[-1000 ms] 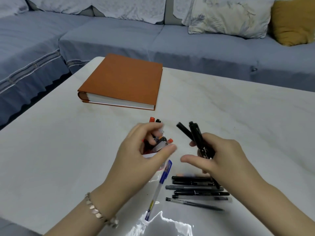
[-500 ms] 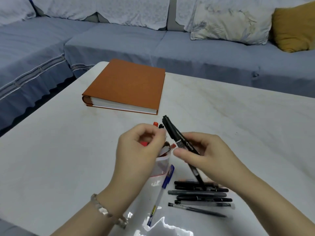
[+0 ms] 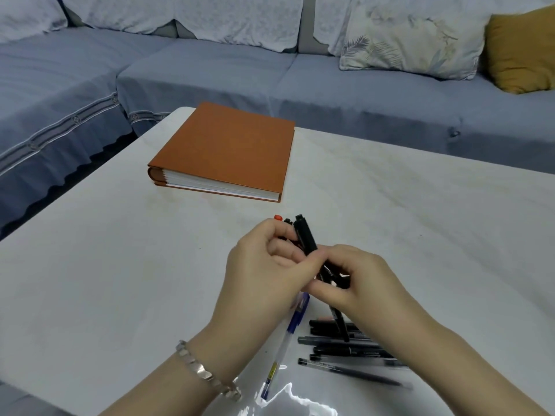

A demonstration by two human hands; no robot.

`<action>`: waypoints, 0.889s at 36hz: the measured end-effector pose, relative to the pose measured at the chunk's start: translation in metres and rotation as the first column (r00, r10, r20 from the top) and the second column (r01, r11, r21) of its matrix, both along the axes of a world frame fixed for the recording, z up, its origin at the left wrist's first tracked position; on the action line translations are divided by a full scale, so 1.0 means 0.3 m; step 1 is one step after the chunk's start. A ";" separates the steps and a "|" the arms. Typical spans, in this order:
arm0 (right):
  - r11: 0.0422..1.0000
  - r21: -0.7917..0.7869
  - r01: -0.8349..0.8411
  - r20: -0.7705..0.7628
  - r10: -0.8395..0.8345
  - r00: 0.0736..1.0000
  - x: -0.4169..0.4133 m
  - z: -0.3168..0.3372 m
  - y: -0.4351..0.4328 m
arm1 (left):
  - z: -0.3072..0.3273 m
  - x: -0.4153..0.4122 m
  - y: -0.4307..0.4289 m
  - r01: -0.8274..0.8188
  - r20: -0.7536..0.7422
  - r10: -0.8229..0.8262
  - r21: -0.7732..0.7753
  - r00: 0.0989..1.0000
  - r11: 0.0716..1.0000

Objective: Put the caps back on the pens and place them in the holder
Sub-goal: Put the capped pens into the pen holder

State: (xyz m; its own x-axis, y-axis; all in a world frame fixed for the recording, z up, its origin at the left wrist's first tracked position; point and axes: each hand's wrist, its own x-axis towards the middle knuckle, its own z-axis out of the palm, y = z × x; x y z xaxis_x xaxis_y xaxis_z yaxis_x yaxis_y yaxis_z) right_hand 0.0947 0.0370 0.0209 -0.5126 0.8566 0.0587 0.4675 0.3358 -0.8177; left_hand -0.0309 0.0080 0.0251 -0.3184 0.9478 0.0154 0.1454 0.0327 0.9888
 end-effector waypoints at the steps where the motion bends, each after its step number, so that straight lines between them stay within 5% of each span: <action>1: 1.000 0.010 -0.007 0.011 0.007 1.000 0.000 0.000 0.001 | 0.000 -0.002 0.000 -0.002 -0.004 0.002 0.013 1.000 1.000; 8: 0.997 -0.063 0.037 0.010 -0.037 0.999 0.052 0.010 0.034 | 0.035 -0.097 0.027 -0.249 -0.043 0.271 0.285 0.962 0.926; 12: 0.978 -0.120 0.168 -0.011 -0.171 0.985 0.100 0.035 0.060 | 0.025 -0.149 0.018 -0.222 -0.149 0.297 0.382 0.943 0.897; 20: 0.985 0.045 0.167 0.187 -0.172 0.967 0.079 0.124 0.095 | -0.092 -0.172 -0.013 0.025 -0.500 0.082 0.203 0.862 0.979; 25: 0.995 0.099 0.032 0.384 -0.067 0.921 -0.027 0.121 0.144 | -0.171 -0.173 0.005 0.037 -0.601 0.024 0.089 0.799 0.995; 29: 0.983 0.184 -0.013 0.409 -0.065 0.910 -0.115 0.088 0.172 | -0.214 -0.179 0.008 0.045 -0.696 0.096 0.181 0.712 0.982; 32: 0.960 0.274 -0.054 0.395 -0.062 0.917 -0.156 0.005 0.164 | -0.223 -0.176 -0.006 -0.002 -0.640 0.084 0.128 0.764 0.992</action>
State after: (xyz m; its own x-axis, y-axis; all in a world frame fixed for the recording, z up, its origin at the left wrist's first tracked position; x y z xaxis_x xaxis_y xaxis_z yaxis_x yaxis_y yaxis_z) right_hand 0.0480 0.0862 0.0223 -0.5390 0.8381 0.0839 0.7345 0.5165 -0.4401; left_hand -0.0837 0.0061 -0.0418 -0.2351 0.9119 0.3363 0.7489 -0.0506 0.6608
